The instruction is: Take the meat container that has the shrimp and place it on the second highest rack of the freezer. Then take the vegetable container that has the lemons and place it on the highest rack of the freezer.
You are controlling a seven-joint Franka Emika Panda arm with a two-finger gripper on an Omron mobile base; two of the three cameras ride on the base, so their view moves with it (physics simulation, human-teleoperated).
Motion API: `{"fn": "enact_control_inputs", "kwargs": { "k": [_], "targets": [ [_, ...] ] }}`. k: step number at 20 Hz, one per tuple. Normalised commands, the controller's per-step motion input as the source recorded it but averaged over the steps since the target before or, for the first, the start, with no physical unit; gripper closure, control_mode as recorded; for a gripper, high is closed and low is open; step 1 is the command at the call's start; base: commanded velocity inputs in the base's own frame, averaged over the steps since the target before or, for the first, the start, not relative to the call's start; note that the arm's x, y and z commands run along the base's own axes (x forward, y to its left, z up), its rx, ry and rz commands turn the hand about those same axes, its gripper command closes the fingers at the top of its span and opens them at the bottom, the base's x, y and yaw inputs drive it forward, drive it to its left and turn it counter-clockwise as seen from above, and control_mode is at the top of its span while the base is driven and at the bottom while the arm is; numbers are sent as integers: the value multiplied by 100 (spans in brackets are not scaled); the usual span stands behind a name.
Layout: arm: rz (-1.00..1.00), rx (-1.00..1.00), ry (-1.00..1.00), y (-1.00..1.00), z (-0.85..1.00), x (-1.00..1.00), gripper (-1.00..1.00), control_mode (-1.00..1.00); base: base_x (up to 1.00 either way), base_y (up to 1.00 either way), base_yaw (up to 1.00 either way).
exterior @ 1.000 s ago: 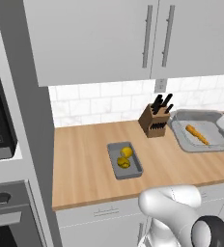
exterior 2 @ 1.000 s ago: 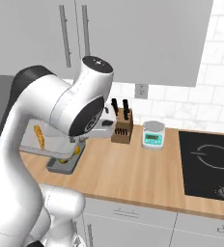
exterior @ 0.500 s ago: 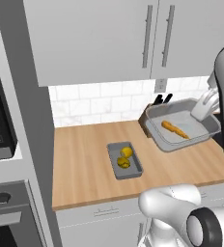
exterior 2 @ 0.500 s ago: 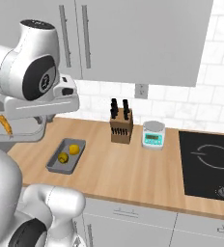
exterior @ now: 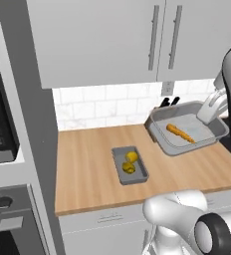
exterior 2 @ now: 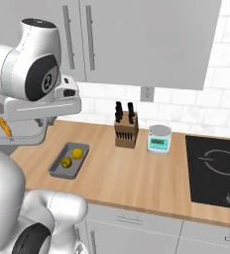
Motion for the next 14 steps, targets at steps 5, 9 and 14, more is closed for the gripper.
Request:
{"fn": "enact_control_inputs", "kwargs": {
  "k": [5,9,14],
  "targets": [
    [0,0,0,0,0,0,100,100,-12,-2,24],
    [0,0,0,0,0,0,100,100,-61,-9,13],
    [0,0,0,0,0,0,100,100,-74,-9,21]
  ]
}}
